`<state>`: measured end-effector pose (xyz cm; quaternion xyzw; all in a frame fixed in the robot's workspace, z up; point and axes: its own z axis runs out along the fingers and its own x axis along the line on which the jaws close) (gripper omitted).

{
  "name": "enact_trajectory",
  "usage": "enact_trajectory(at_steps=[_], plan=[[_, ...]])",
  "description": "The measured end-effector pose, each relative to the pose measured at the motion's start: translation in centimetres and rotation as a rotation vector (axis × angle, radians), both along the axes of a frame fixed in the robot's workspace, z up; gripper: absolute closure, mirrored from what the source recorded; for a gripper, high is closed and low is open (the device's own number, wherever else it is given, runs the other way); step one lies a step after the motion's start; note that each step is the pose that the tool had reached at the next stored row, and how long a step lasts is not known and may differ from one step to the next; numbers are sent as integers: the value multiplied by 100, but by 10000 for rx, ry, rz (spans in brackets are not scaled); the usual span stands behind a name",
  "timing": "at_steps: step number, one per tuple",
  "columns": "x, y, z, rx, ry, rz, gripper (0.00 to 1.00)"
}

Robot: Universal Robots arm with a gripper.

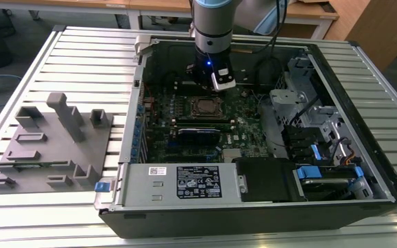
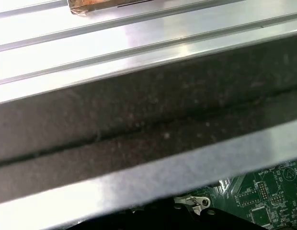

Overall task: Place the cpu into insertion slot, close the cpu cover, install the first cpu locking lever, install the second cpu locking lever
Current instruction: 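Install the first cpu locking lever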

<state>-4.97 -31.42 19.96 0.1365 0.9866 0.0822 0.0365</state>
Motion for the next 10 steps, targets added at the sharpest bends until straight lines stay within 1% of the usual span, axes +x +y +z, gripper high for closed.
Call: enact_trajectory(at_steps=[3,6,8,10], plan=[[0,1,0,-2,-1,-6,90],[0,0,-2,-4,-18,-6,90],[-1,1,-5,-1,-45,-7,90],[-1,1,-10,-12,-86,-6,90]])
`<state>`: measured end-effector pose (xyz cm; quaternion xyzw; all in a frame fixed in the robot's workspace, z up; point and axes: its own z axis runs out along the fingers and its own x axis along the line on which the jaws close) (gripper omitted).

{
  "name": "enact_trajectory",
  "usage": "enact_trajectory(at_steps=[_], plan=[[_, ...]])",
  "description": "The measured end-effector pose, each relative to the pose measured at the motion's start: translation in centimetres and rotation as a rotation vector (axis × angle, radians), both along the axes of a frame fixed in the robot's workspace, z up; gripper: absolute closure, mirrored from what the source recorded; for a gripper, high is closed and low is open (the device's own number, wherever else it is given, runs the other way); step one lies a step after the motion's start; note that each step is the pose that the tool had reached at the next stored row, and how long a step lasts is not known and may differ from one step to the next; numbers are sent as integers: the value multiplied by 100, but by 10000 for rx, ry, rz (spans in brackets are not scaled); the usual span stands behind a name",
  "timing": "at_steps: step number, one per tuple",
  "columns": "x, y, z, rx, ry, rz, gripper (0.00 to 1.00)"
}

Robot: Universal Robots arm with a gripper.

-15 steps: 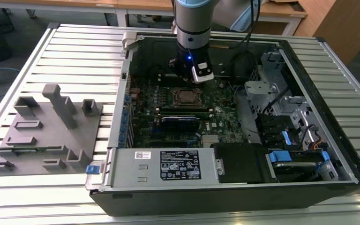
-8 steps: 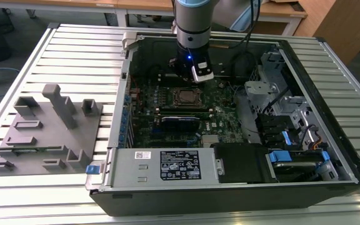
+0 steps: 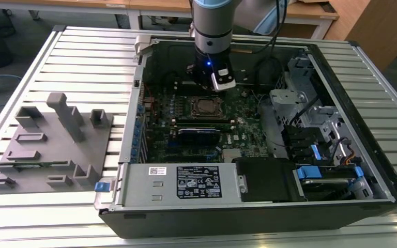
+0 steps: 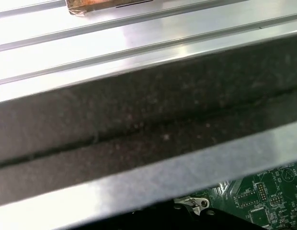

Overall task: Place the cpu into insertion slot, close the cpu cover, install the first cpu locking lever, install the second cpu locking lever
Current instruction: 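Install the first cpu locking lever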

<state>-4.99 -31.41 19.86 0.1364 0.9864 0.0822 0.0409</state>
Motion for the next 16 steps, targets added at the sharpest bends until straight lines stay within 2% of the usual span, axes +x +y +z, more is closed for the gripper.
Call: enact_trajectory(at_steps=[16], plan=[[-29,0,-4,0,-302,1,90]])
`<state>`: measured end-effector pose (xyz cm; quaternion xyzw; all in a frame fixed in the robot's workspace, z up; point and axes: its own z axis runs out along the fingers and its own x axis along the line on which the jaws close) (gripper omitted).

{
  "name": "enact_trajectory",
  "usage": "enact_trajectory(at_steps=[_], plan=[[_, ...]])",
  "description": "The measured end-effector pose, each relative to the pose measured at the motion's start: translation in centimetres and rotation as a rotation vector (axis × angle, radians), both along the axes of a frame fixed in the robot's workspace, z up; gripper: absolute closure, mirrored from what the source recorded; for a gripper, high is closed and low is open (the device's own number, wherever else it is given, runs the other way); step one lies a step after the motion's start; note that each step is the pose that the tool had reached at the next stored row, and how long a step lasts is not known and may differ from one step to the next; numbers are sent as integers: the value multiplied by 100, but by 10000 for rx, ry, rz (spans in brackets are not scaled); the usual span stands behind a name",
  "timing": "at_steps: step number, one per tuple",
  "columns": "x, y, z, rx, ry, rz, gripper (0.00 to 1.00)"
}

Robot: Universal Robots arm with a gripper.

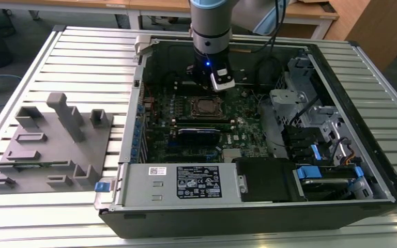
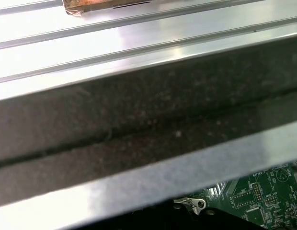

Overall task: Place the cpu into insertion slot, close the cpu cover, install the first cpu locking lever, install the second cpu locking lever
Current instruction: 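Install the first cpu locking lever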

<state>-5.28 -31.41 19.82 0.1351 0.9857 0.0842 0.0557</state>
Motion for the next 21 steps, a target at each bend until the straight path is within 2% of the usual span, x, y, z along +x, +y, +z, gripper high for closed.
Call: enact_trajectory(at_steps=[11,18,21], plan=[[-32,-2,-9,0,-276,-1,90],[-56,-10,-18,-2,-410,-1,90],[-56,-10,-19,0,-434,1,90]])
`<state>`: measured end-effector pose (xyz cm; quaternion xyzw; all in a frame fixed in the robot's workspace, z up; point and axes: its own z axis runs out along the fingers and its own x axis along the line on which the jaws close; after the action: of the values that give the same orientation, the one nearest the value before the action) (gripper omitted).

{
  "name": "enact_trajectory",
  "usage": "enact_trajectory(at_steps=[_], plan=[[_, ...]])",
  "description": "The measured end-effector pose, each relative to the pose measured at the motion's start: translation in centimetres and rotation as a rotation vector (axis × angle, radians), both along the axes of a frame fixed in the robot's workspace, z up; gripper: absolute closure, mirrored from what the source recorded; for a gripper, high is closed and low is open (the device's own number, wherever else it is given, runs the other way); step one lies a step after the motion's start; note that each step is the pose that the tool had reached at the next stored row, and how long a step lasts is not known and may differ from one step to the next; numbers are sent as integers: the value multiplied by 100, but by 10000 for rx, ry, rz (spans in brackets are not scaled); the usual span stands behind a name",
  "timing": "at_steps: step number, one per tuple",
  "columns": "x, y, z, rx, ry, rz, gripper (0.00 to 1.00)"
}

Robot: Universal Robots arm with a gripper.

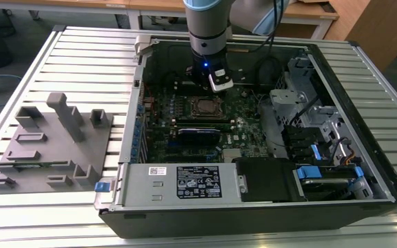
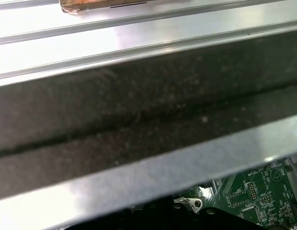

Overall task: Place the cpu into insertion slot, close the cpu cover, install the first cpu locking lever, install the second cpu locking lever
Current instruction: 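Install the first cpu locking lever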

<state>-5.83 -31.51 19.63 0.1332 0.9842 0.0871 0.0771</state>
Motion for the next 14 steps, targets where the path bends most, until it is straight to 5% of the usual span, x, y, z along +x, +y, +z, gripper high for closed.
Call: enact_trajectory(at_steps=[14], plan=[[-1,19,0,-1,-2,-2,90]])
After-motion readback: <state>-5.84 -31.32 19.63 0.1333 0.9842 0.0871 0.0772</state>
